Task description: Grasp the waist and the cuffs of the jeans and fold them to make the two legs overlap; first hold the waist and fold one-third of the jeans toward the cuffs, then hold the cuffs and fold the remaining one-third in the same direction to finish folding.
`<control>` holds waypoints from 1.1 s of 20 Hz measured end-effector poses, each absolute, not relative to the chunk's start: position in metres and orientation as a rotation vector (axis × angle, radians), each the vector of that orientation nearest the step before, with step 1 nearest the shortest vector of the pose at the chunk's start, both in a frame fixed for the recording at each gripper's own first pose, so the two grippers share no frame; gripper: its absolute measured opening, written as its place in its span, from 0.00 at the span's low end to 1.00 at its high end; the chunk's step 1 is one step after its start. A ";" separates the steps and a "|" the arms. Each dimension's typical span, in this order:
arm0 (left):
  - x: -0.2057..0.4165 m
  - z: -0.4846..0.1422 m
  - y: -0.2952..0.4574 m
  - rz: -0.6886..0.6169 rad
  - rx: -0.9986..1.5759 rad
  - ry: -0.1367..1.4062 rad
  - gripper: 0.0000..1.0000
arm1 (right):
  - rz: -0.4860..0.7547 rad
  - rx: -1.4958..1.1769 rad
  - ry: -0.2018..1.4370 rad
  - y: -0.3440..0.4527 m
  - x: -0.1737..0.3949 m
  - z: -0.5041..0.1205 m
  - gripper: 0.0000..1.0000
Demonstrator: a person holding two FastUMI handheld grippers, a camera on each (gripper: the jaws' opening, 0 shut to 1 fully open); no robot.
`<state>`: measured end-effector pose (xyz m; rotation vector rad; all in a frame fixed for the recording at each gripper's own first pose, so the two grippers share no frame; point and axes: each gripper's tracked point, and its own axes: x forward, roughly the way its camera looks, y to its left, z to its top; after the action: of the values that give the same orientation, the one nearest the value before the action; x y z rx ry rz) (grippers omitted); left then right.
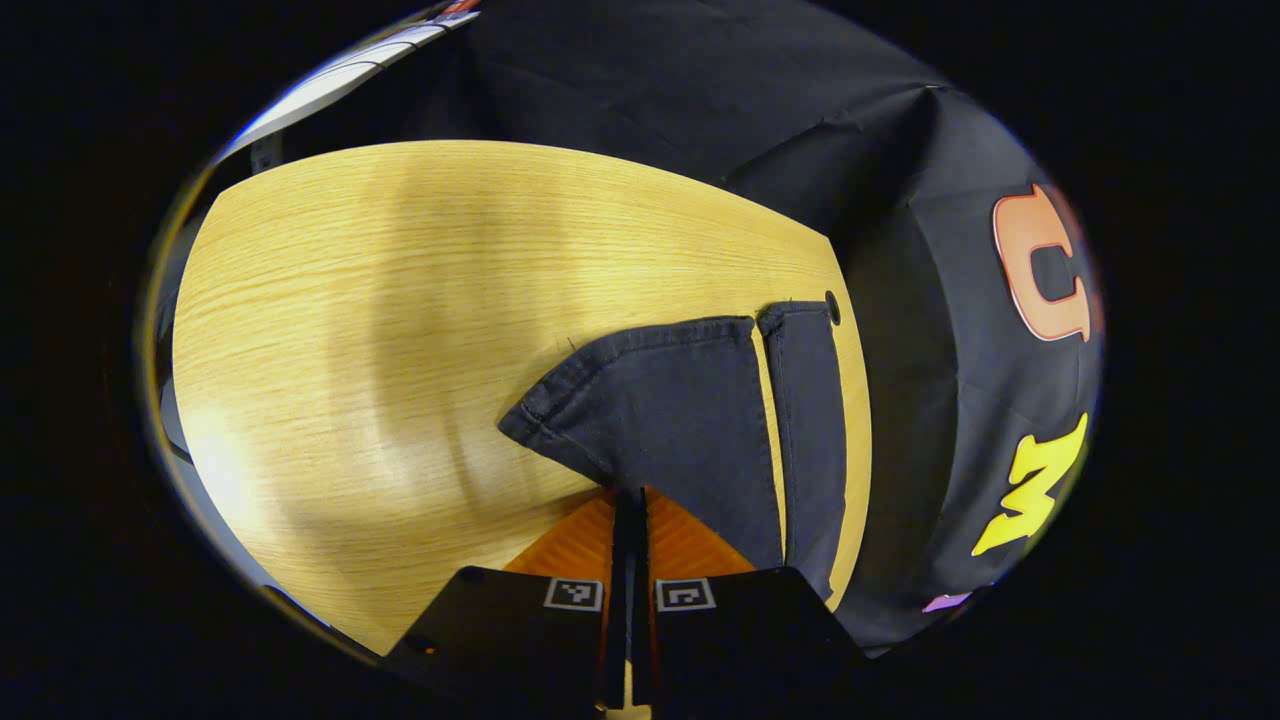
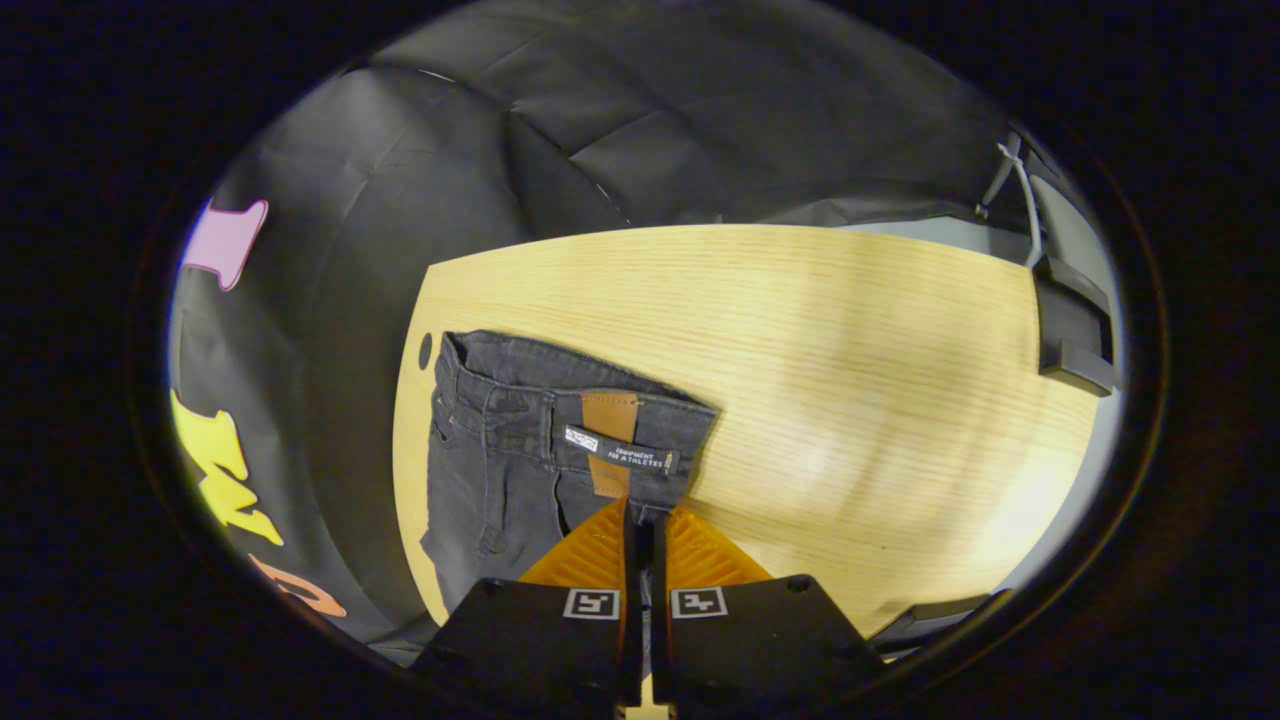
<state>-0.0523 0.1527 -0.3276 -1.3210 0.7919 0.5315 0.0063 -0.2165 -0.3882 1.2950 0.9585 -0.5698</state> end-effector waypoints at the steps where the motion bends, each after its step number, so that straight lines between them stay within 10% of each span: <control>1: -0.054 -0.324 0.154 0.521 -1.321 0.796 0.04 | -0.562 1.307 0.953 -0.216 0.006 -0.386 0.04; 22: 0.057 -0.206 0.168 0.283 -1.225 0.855 0.03 | -0.279 1.214 0.816 -0.203 0.134 -0.247 0.04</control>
<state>0.0573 0.1681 -0.2062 -1.2250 0.8549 0.2830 0.1337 -0.2032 -0.2474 1.2139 0.8158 -0.2791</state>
